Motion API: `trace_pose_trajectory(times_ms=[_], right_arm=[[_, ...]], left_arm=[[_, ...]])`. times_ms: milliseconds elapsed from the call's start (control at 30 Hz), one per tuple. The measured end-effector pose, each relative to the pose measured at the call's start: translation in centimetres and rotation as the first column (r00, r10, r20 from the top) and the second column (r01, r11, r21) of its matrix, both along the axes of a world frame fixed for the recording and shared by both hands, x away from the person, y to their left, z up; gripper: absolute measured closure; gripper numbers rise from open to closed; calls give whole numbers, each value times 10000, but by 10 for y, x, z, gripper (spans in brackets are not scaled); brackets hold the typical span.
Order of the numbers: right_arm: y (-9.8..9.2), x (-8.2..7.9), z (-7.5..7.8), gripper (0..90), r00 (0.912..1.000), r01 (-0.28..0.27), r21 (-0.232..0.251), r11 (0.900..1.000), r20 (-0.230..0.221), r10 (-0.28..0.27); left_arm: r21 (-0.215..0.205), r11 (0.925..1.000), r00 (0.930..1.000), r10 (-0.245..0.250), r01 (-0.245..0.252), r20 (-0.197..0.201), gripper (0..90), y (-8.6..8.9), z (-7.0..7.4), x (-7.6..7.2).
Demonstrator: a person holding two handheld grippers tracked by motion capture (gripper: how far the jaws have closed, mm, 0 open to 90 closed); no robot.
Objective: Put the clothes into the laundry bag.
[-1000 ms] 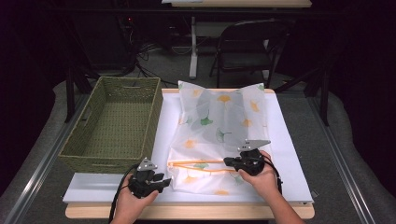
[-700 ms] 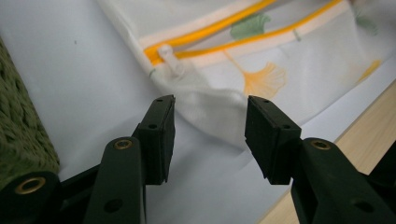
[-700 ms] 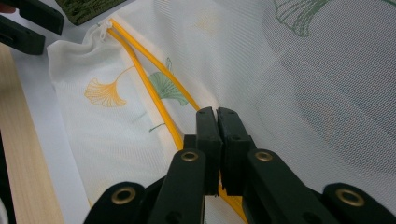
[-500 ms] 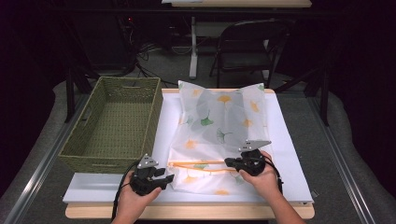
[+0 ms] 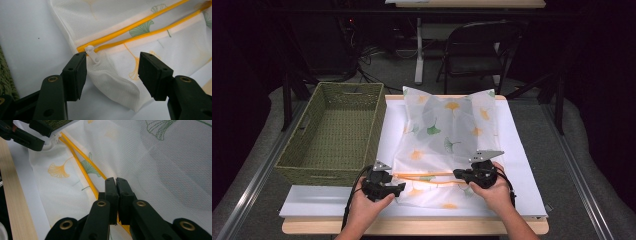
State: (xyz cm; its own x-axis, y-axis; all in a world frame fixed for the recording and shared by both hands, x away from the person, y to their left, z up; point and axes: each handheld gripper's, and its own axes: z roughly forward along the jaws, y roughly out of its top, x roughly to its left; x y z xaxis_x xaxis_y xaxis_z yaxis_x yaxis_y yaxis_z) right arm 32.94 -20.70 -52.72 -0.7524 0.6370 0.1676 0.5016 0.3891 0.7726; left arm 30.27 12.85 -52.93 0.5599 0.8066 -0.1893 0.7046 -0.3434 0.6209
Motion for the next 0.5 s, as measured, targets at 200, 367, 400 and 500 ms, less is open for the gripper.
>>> trace_pose_trajectory(times_ms=[200, 367, 400, 500], right_arm=[[-6, 0, 5, 884, 9999, 117, 228, 9997, 74, -118], [-14, 1, 7, 883, 9994, 330, 333, 9989, 105, -333], [-15, 2, 7, 884, 9994, 344, 338, 9988, 95, -347], [-16, 3, 6, 884, 9992, 405, 350, 9986, 53, -407]], left_arm=[[16, 9999, 9999, 99, -99, -59, 403, 1, -7, 0], [93, 10000, 10000, -13, 13, -36, 402, 2, -11, 0], [79, 10000, 10000, -55, 55, -22, 402, 2, -12, 0], [-43, 9999, 9999, -149, 149, -61, 423, 1, -14, 1]])
